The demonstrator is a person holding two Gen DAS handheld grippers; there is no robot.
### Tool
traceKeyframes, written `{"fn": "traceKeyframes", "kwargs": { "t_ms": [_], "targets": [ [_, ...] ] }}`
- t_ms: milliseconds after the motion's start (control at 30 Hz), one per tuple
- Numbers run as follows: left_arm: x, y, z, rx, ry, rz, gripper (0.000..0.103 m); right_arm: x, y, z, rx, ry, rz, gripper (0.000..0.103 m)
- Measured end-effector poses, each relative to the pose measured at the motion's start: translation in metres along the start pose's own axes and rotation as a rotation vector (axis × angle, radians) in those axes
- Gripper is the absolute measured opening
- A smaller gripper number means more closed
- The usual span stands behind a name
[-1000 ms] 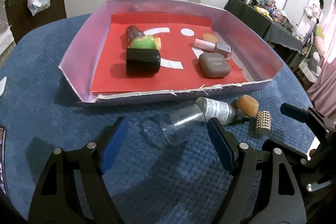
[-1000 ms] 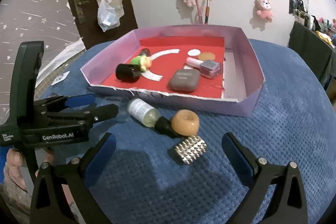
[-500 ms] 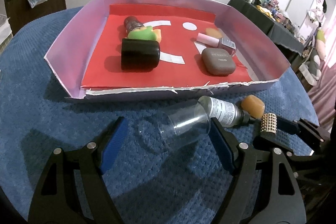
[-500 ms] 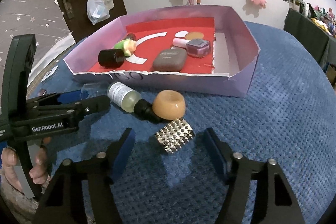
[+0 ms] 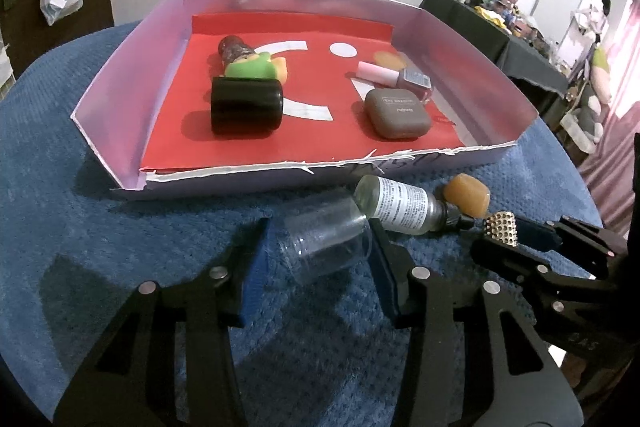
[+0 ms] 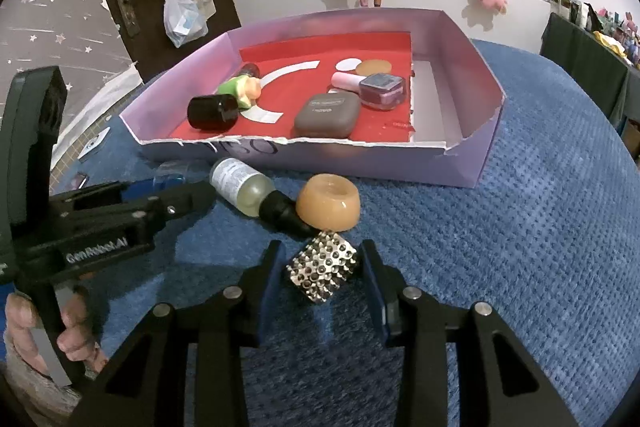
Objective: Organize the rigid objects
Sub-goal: 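Close the left tool on the clear plastic cup while the right tool grasps the studded roller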
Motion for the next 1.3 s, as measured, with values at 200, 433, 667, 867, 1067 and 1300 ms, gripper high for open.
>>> {"fn": "traceKeyframes", "kwargs": {
  "t_ms": [200,433,667,867,1067,1300],
  "targets": [
    [-0.002,0.0,-0.004,-0.001,0.0,0.003,0.03,-0.01,-0.008,-0.008,0.029,-0.015,-0.016,0.041],
    [-0.003,0.002,-0.014,0.015,0.025,-0.012,0.03,-0.02,-0.012,-0.007,0.032,-0.029,-0.029,0.041],
    [-0.009,-0.001,-0.021,0.02,0.046,-0.042,0.03,-0.029,-0.016,-0.01,0.044,-0.044,-0.041,0.041],
    [-0.009,0.0,-0.027,0.023,0.053,-0.042,0.03,-0.034,-0.017,-0.009,0.043,-0.054,-0.051,0.041],
    [-0.006,-0.005,-0.035,0.039,0.075,-0.049,0.03,-0.036,-0.022,-0.013,0.05,-0.066,-0.048,0.041],
    [-0.002,-0.019,-0.043,0.068,0.086,-0.038,0.03,-0.038,-0.037,-0.02,0.079,-0.081,-0.055,0.041]
  ]
}}
Point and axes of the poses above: each gripper's, at about its wrist camera, not at the fingertips, and z roughly the way its jaws point, x to its right, y to its underside, the point moved 7 cm from there along z, roughly the way its jaws point, and after that the axes turned 8 degrees about x, right-handed, at the moved point
